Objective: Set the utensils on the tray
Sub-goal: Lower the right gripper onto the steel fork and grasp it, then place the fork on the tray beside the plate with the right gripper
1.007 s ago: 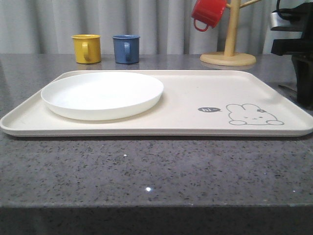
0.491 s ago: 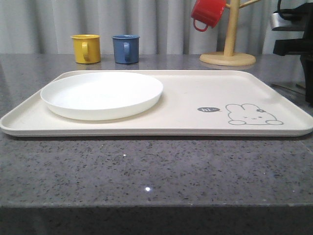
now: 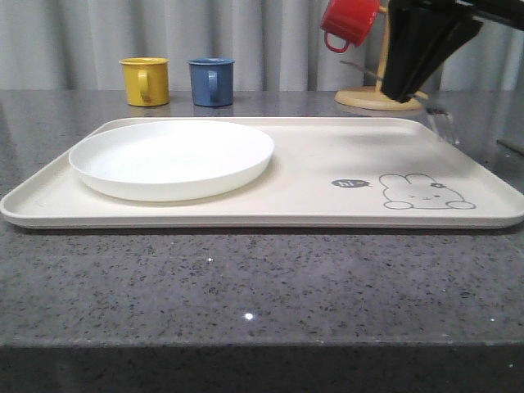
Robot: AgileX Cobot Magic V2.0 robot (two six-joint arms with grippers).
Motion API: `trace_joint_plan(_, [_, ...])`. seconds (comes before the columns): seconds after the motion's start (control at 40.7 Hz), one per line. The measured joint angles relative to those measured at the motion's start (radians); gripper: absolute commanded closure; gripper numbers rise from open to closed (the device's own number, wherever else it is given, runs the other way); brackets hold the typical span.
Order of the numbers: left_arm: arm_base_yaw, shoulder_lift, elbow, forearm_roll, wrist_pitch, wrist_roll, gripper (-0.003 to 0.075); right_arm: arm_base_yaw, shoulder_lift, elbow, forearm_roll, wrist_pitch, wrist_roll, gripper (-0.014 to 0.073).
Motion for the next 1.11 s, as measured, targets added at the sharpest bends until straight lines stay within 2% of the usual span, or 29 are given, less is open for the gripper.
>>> trace_joint_plan(0.221, [0.000,0.000,0.000,0.000,0.000,0.000,0.0298,0.095,0.082,0.000,0.002,-0.031,0.207,0.0621])
trace_joint_plan(0.516, [0.000,0.000,0.000,0.000,0.000,0.000,0.0298,0.120,0.167,0.000,0.008,-0.138,0.310,0.0608])
trace_joint_plan(0.589, [0.000,0.000,0.000,0.000,0.000,0.000,0.0298,0.120,0.175,0.000,0.008,-0.144,0.317,0.0559])
trace_joint_plan(0.811, [0.000,0.000,0.000,0.000,0.000,0.000,0.0298,0.120,0.177,0.000,0.012,-0.169,0.325,0.0307])
trace_joint_plan(0.982, [0.000,0.000,0.000,0.000,0.000,0.000,0.0298,0.120,0.170,-0.005,0.009,-0.171,0.304,0.0286])
trace_joint_plan(1.105, [0.000,0.000,0.000,0.000,0.000,0.000,0.0298,0.120,0.129,-0.005,-0.025,-0.163,0.229,0.0286])
